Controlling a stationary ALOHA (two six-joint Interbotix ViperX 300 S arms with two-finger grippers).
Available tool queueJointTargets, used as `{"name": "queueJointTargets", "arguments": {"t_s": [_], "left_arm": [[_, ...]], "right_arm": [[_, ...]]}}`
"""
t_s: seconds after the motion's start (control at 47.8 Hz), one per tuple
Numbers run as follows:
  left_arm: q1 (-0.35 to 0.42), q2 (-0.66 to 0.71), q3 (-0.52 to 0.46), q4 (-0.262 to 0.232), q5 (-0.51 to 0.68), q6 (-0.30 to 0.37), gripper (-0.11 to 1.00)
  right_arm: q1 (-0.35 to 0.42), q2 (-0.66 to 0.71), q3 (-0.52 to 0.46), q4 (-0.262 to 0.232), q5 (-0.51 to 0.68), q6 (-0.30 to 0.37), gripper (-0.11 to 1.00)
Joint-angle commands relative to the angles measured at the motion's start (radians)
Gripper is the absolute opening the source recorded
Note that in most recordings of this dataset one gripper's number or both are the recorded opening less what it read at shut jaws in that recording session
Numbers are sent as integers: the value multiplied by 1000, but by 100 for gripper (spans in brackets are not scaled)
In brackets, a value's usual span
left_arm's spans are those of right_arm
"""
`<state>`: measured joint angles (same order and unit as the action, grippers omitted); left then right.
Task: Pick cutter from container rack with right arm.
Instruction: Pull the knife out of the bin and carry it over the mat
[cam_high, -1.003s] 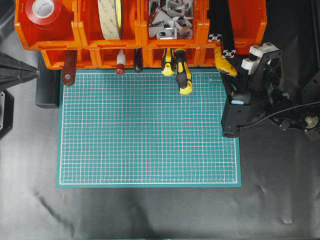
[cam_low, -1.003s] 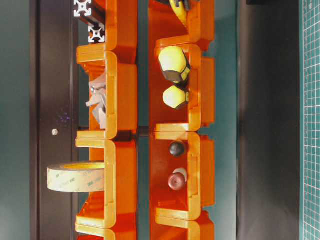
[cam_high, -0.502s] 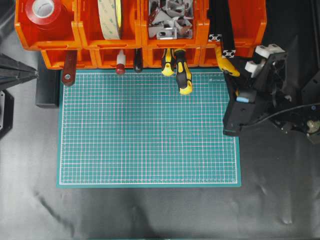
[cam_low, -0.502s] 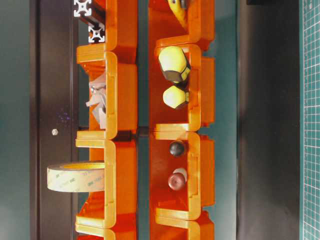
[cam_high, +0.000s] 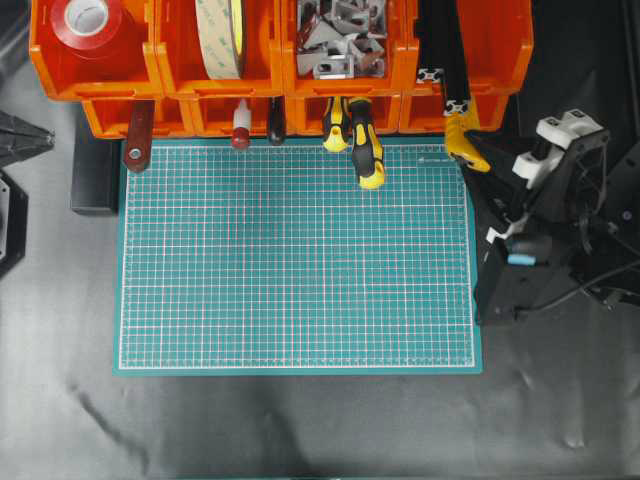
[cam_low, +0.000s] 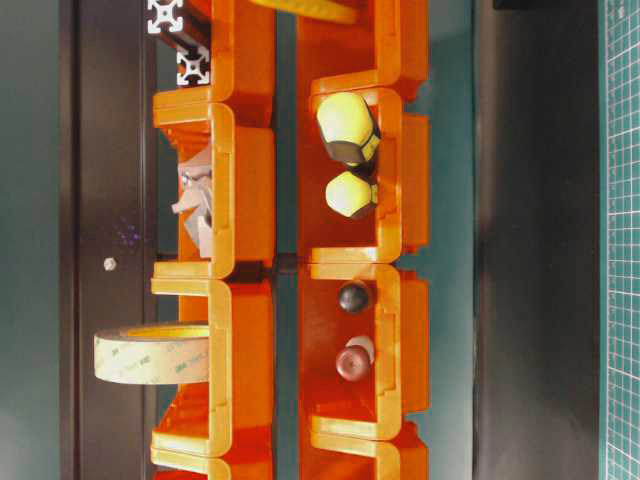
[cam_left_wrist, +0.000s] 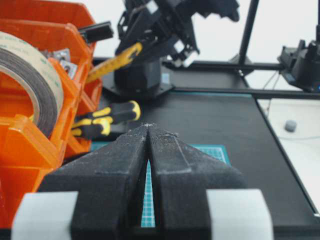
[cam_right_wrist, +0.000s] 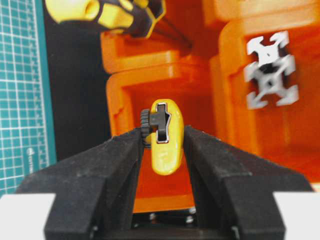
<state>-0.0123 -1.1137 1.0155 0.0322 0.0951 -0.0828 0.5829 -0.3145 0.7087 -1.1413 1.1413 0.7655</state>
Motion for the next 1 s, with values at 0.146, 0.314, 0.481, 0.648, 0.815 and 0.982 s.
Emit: {"name": "queueJointTargets", "arguments": {"t_s": [0.146,0.314,0.481,0.648,0.815,0.982], "left_arm": [[3,6,-11,3,-5,-26,2],[3,2,-8,3,9,-46,2],[3,-2,-9,3,32,-69,2],[2,-9,-12,3,32,-86,2],[-2,-26,-18,3,21,-97,2],[-8,-37,-23,3,18,-97,2]], "right_arm": [[46,-14,-101,-3,17,-66,27],[121,-15,-163,-15,6,-74,27],[215,-2,-259,-34,-8,-72,27],[270,31,-310,-32,-89,-69,27],[272,97,-322,-17,-212,-67,27],[239,192,-285,-14,-324,-72,27]]}}
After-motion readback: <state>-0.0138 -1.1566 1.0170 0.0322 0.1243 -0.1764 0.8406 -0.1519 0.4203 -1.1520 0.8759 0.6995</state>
